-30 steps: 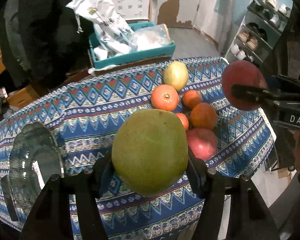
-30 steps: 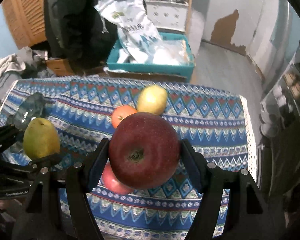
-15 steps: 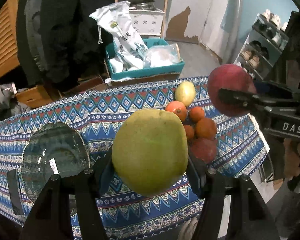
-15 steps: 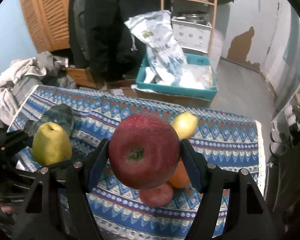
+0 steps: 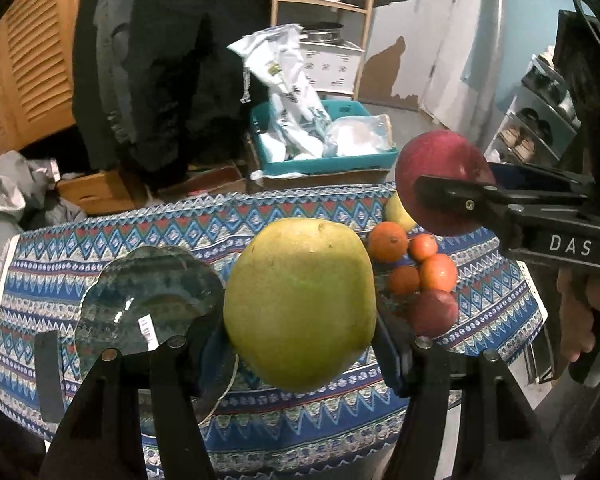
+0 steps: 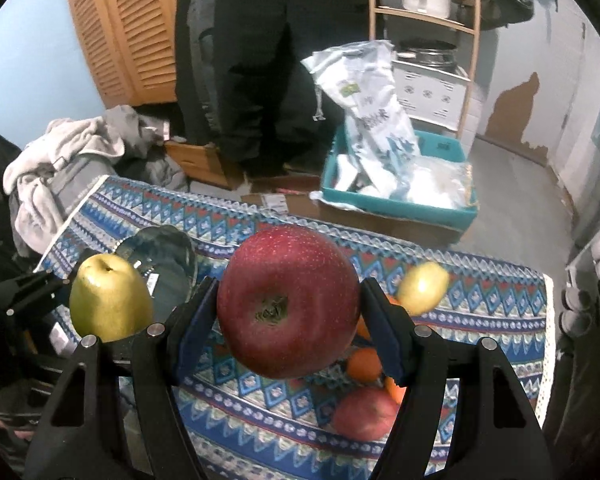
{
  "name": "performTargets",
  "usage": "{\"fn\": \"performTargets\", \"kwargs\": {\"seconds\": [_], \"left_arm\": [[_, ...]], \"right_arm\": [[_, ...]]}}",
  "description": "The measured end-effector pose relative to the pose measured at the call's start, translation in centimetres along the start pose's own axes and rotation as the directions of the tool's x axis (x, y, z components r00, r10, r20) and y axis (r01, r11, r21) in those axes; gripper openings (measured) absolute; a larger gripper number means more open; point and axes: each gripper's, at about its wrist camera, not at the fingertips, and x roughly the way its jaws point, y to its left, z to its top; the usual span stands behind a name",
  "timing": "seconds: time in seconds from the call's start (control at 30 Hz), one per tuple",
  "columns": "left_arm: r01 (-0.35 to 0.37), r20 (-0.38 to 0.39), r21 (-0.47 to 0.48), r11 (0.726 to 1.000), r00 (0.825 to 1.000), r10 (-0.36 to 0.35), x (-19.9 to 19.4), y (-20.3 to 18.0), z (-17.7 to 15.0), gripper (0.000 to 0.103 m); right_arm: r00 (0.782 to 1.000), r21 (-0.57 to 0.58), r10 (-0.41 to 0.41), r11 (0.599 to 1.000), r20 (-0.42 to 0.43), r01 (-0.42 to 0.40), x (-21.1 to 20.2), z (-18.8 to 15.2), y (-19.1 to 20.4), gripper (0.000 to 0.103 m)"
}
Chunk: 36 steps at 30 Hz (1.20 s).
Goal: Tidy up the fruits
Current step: 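Carry the green pear and red apple toward the glass bowl with both tools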
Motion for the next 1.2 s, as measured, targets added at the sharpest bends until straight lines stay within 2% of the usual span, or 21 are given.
{"fn": "performTargets", "kwargs": {"seconds": [0.3,0.5,0.83,1.2], "left_arm": [[-0.053,0.004,-0.062,0.997,0.999,0.054,-0.3,4.2,-0.7,0.065],[-0.069,-0.021,-0.117,0.991,0.998,0.067,0.1,7.1,-1.6,0.065],[-0.115,-0.041,-0.187,0.976,0.993,0.109,0.3,11.5,-2.8,0.065],[-0.157,-0.125,-0.245,0.957,0.984,0.130,2.4,15.6,-5.7,0.065]], "right_arm": [[0.998,-0.040,0.054,0.998,-0.025,-0.055,2.7,1.8,3.6,0.071],[0.994,-0.074,0.092,0.993,-0.056,-0.096,4.9,2.8,6.2,0.071],[0.981,-0.127,0.153,0.978,-0.117,-0.168,9.2,3.8,10.8,0.071],[0.957,-0.154,0.186,0.962,-0.222,-0.223,13.9,3.1,15.0,0.071]]}}
